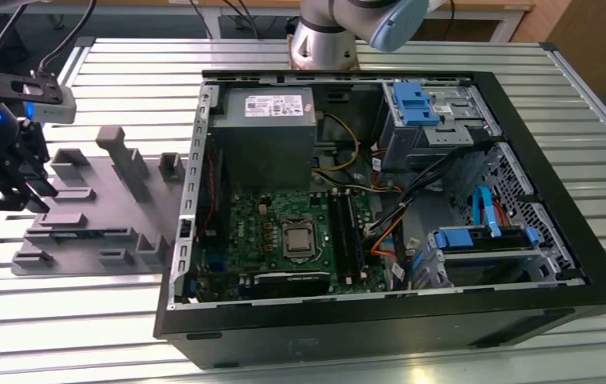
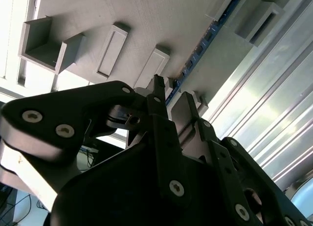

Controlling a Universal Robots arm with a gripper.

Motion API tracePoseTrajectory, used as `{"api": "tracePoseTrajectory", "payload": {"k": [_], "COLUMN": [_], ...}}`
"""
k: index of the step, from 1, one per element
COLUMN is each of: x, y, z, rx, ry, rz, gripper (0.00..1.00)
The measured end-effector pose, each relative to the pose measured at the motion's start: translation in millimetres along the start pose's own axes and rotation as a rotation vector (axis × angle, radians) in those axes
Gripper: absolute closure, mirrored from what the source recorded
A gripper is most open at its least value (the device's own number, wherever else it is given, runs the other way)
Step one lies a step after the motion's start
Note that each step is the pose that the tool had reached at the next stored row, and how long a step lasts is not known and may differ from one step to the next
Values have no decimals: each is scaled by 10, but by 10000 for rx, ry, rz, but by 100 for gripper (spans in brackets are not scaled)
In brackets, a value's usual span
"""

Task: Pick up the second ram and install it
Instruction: 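Pick up the second ram and move it above second insertion slot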

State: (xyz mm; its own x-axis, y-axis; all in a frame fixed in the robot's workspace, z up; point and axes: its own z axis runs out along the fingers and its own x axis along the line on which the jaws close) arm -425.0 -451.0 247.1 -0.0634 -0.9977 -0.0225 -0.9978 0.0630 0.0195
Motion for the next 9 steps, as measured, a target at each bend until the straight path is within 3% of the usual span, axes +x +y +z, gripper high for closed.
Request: {"api": "tracePoseTrajectory", "payload": {"k": [9], "x": [23], "y": [-2], "z": [23], "rx": [5], "ry": [-1], "rz": [0], "gripper": [67]}}
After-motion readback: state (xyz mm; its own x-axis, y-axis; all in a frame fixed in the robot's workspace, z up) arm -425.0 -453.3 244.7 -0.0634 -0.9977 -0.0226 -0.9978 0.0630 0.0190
